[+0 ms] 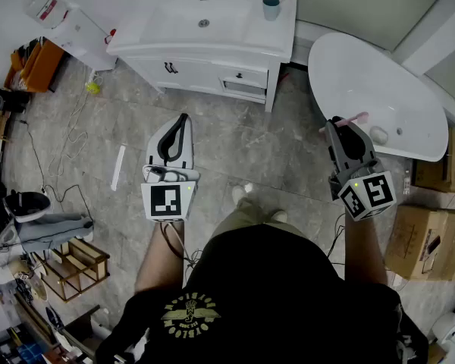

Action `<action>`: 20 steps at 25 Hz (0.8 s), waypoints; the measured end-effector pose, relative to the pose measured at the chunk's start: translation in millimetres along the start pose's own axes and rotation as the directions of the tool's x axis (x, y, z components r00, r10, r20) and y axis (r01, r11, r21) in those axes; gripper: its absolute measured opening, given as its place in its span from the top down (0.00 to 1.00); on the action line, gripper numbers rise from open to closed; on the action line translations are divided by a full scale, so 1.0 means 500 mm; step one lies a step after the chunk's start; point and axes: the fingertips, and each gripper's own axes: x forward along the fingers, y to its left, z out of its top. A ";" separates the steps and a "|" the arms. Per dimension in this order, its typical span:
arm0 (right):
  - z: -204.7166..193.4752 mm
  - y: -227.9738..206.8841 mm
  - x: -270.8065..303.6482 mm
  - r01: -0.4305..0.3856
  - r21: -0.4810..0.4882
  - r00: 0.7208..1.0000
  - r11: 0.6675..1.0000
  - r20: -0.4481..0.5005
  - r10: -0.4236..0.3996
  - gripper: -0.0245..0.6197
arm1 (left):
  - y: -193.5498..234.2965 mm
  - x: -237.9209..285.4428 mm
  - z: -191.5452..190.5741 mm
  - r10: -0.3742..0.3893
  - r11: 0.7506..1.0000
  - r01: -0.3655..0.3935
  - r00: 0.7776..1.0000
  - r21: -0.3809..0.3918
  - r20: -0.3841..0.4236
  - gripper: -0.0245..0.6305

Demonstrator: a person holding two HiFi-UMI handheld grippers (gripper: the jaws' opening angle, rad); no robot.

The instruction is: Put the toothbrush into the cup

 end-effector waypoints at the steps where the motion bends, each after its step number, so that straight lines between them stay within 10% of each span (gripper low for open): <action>1: 0.002 0.004 0.017 0.000 -0.004 1.000 1.000 -0.001 0.000 0.88 | 0.019 0.008 0.001 0.027 0.999 -0.027 0.999 0.017 0.020 0.95; 5: 0.012 0.024 0.076 0.000 -0.010 1.000 1.000 -0.005 0.000 0.88 | 0.087 0.040 0.002 0.076 0.997 -0.077 0.994 0.009 0.077 0.95; 20: 0.080 0.033 0.166 0.099 -0.005 0.994 0.995 0.035 -0.099 0.88 | 0.236 0.112 -0.001 -0.096 0.988 0.116 0.978 -0.102 0.185 0.95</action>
